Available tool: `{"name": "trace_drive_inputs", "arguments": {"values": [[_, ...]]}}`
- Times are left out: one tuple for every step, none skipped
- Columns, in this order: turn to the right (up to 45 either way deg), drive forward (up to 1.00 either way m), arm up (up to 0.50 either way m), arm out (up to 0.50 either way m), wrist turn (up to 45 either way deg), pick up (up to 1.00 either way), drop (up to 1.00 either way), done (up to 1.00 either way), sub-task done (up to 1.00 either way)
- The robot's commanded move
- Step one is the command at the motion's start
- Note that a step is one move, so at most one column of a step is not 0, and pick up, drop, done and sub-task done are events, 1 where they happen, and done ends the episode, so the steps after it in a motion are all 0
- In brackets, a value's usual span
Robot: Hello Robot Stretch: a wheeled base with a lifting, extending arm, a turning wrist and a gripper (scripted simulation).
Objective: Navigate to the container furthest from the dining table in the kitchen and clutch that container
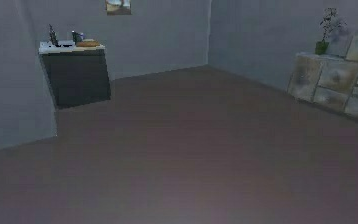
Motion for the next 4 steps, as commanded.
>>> {"name": "trace_drive_inputs", "arguments": {"values": [[-9.0, 0.0, 0.0, 0.0, 0.0, 0.0, 0.0, 0.0, 0.0], [0.0, 1.0, 0.0, 0.0, 0.0, 0.0, 0.0, 0.0, 0.0], [0.0, 1.0, 0.0, 0.0, 0.0, 0.0, 0.0, 0.0, 0.0], [0.0, 1.0, 0.0, 0.0, 0.0, 0.0, 0.0, 0.0, 0.0]]}}
